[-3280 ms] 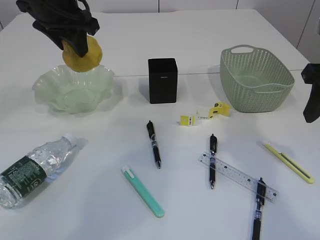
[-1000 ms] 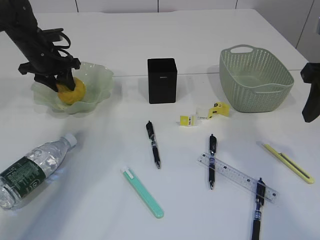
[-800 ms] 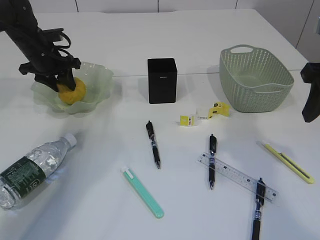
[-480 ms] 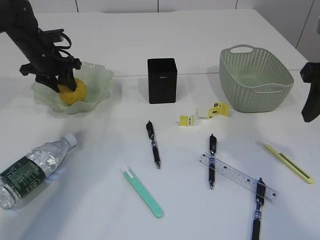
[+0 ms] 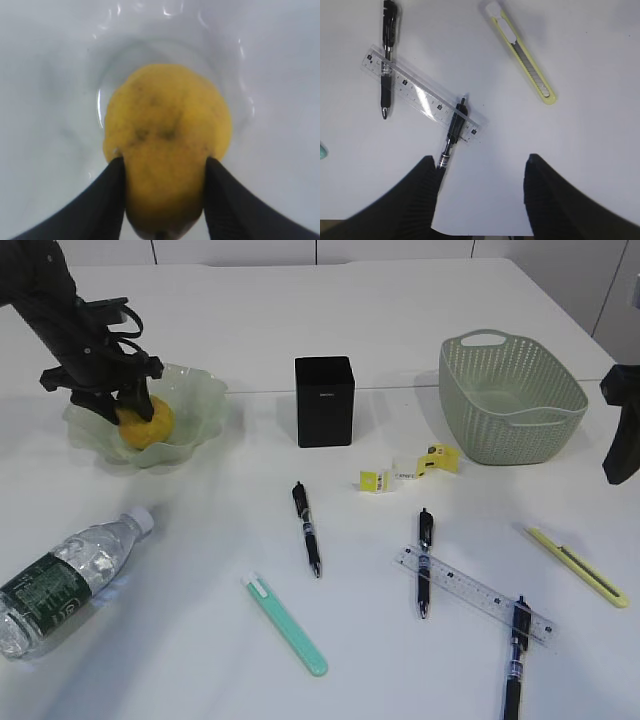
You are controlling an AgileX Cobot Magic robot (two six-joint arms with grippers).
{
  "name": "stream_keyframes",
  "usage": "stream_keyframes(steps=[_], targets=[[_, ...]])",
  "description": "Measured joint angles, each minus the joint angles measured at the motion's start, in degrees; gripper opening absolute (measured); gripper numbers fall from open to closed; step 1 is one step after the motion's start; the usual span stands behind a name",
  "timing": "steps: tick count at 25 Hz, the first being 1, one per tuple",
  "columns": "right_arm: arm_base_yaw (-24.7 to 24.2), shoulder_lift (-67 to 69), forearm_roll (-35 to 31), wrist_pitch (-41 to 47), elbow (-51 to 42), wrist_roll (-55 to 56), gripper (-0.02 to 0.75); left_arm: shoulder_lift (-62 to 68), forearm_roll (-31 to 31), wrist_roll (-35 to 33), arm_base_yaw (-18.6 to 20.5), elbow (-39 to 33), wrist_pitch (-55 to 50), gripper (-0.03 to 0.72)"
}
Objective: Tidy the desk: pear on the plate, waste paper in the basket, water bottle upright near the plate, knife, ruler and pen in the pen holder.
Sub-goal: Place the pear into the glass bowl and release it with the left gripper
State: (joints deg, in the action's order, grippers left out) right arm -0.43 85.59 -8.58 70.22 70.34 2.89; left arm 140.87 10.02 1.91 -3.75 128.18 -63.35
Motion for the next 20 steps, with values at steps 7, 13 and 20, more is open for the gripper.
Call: stream_keyframes(steps=[7,13,20], targets=[[0.0,0.0,0.0,0.0,0.0,0.0,0.44,0.0,0.11,0.0,0.0,0.0,0.81,0.331],[0.0,0.0,0.0,0.0,0.0,0.0,0.44,0.11,1.09,0.0,0.0,0.0,2.56,0.372],[0.0,0.0,0.0,0.0,0.0,0.0,0.44,0.11,2.12,-0.11,0.0,0.0,4.47,0.421]])
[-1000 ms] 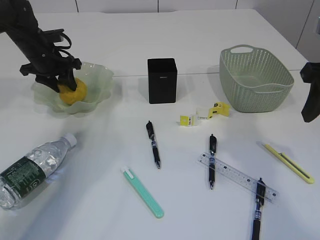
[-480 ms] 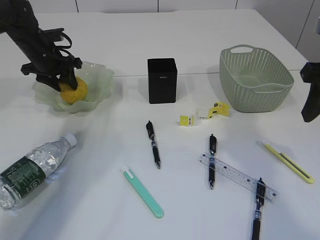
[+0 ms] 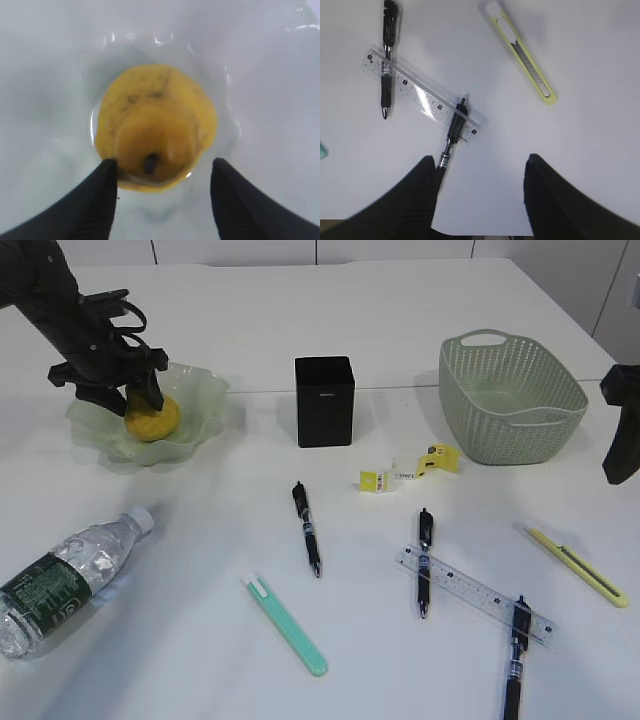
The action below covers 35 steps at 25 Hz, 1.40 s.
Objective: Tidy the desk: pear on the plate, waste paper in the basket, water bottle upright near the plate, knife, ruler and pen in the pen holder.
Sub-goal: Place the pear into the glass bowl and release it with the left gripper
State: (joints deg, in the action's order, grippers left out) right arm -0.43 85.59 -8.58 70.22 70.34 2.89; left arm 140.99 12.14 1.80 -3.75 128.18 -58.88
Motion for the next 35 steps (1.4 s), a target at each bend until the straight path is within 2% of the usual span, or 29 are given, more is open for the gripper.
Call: stream_keyframes(steps=[4,13,21,35], targets=[[0.0,0.0,0.0,0.0,0.0,0.0,0.44,0.09,0.0,0.0,0.0,0.62,-0.61,0.422],[0.0,0.0,0.0,0.0,0.0,0.0,0.44,0.09,-2.18,0.0,0.0,8.43,-9.07,0.422],[0.0,0.0,-0.02,0.0,0.0,0.0,0.44,-1.09,-3.99,0.0,0.03,8.92,-11.94,0.422],[0.0,0.0,-2.15,0.0,0.0,0.0,0.44,-12.63,-6.46,-0.08,0.48,9.82,-12.57,0.385]])
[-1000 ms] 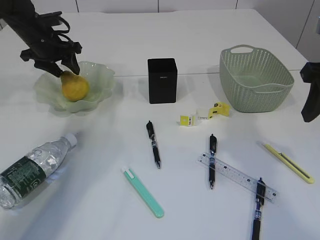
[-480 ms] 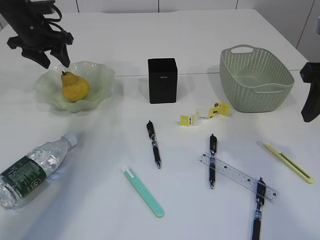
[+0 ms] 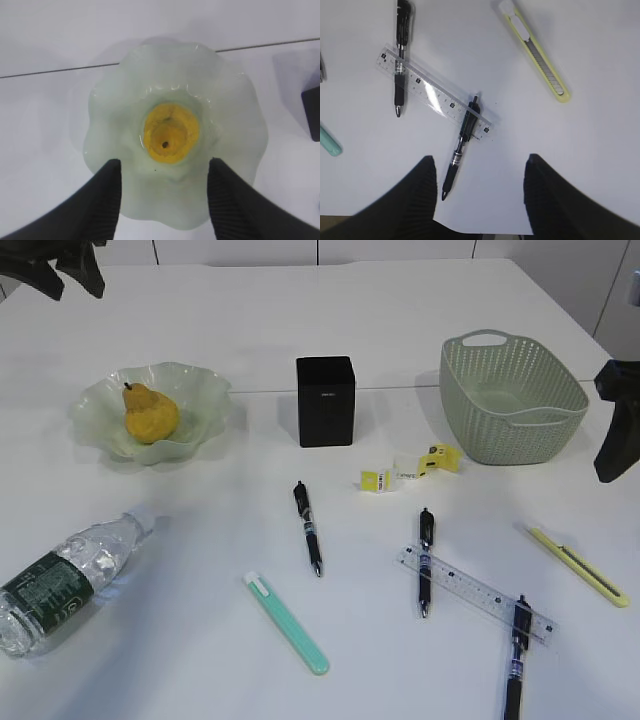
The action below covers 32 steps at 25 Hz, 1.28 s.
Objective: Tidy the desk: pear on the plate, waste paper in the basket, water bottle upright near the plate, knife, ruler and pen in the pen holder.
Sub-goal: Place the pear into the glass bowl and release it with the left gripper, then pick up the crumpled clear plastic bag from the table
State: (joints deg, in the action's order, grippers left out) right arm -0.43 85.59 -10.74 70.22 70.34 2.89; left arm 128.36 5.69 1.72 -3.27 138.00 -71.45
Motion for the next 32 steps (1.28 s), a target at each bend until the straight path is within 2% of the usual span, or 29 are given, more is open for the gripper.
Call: stream_keyframes(steps=[5,10,14,17,20,25,32], targets=[[0.0,0.0,-0.14,0.0,0.0,0.0,0.44,-3.14,1.39,0.0,0.49,0.13,-0.33,0.383],[0.0,0.0,-0.35,0.0,0.0,0.0,0.44,-9.39,-5.69,0.0,0.5,-2.89,-0.51,0.382],[0.0,0.0,-0.57,0.0,0.0,0.0,0.44,-17.47,-11.32,0.0,0.5,-10.73,-0.51,0.361],[0.0,0.0,-1.28,0.0,0.0,0.0,0.44,-24.29,-12.18,0.0,0.6,-19.25,-0.51,0.354],[0.0,0.0,-1.44,0.0,0.0,0.0,0.44,-32.42,-12.18,0.39,0.6,-31.1,2.53,0.35],[0.0,0.0,-1.84,0.0,0.0,0.0,0.44,-48.05,-12.45,3.08,0.6,-53.63,20.36,0.34],[0.0,0.0,-1.84,0.0,0.0,0.0,0.44,-68.0,-13.11,3.6,0.6,-87.86,44.5,0.329]])
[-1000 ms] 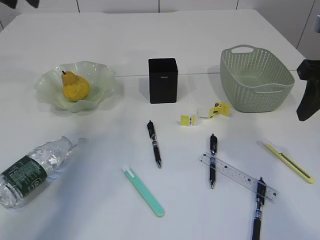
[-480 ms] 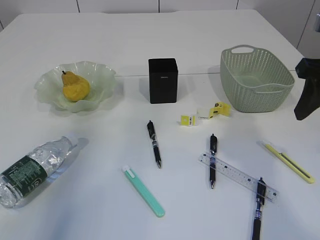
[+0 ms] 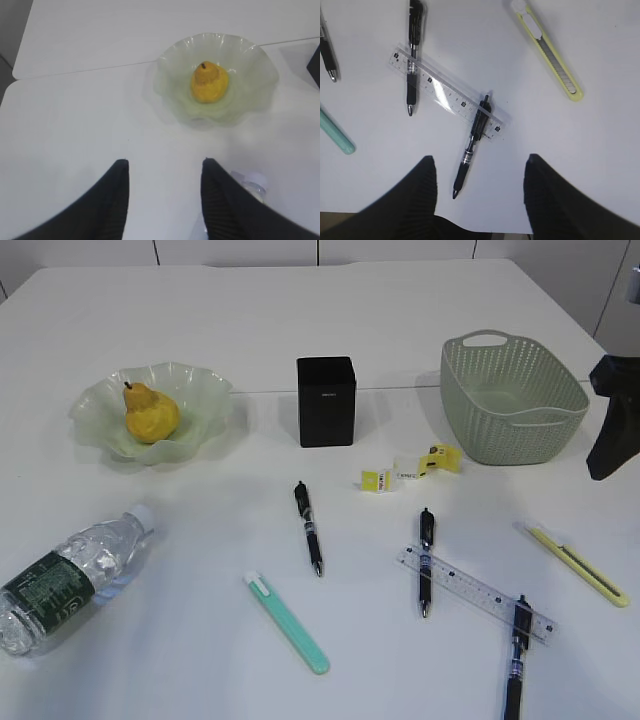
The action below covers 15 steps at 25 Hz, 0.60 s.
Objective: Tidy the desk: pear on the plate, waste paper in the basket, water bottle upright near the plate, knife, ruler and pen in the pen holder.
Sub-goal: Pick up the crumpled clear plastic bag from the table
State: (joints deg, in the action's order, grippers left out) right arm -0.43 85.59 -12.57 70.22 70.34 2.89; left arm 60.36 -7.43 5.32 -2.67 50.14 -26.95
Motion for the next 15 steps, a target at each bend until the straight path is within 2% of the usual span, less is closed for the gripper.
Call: stream_keyframes(steps=[4,7,15], targets=[[0.0,0.0,0.0,0.0,0.0,-0.13,0.44,-9.86,-0.12,0.21,0.0,-15.51,11.23,0.323],[0.0,0.0,0.0,0.0,0.0,-0.13,0.44,-14.81,0.28,0.44,0.0,-21.32,14.63,0.321],[0.0,0.11,-1.9,0.0,0.0,-0.37,0.44,-16.47,0.69,0.44,0.0,-24.08,13.51,0.304]])
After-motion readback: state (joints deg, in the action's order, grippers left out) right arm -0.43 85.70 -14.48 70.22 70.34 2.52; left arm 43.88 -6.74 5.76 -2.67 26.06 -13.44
